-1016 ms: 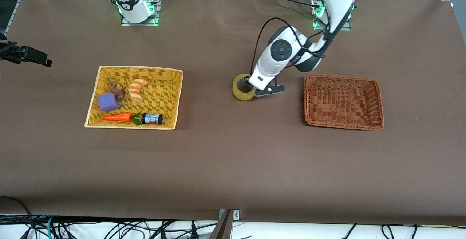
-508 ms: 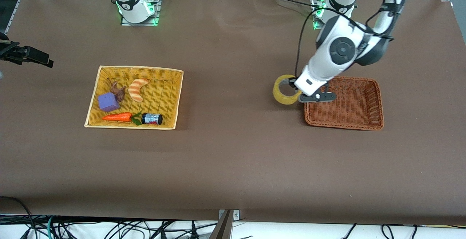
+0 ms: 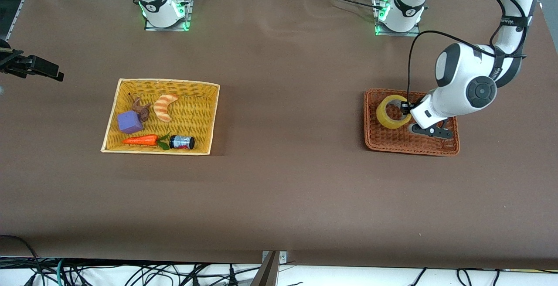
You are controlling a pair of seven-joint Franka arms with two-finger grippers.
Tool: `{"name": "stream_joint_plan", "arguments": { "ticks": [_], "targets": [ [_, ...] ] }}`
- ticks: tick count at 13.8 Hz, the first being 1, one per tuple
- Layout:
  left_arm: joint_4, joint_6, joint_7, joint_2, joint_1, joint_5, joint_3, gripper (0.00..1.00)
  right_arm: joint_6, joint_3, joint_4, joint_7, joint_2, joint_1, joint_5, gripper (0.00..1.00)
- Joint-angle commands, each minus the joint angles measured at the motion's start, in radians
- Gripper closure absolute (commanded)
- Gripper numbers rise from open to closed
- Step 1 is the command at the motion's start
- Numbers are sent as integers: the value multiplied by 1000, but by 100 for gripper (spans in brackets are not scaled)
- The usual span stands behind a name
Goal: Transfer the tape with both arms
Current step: 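Carry the tape with the left gripper into the wicker basket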
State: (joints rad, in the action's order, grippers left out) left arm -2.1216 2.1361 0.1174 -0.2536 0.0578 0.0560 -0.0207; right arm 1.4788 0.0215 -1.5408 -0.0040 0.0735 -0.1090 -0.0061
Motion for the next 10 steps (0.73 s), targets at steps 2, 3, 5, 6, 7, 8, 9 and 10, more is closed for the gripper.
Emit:
{"name": "stream_joint_plan", "arguments": {
  "ticks": [2,3,5,6,7,8,9,10],
  "targets": [
    [-63,161,45,-65,10,8,11,96,-3,8,19,-13,6,-8,-2,0],
    [-80,183,44,-67,10,8,11,78,-3,8,19,-13,6,-8,-2,0],
    [-81,176,39,-58,10,7,11,4,-3,8,18,-13,6,-8,0,0],
    [-78,163,39,-40,8,7,11,1,-3,8,19,-11,6,-8,0,0],
    [-72,131,39,-12,8,7,10,0,-3,8,18,-11,6,-8,0,0],
    [-54,101,36,19,8,7,10,0,-3,8,18,-11,6,-8,0,0],
    [-16,49,36,49,8,7,10,0,-3,8,19,-11,6,-8,0,0],
    [44,-23,39,74,10,7,10,0,-3,8,18,-11,6,-8,0,0]
  ]
}}
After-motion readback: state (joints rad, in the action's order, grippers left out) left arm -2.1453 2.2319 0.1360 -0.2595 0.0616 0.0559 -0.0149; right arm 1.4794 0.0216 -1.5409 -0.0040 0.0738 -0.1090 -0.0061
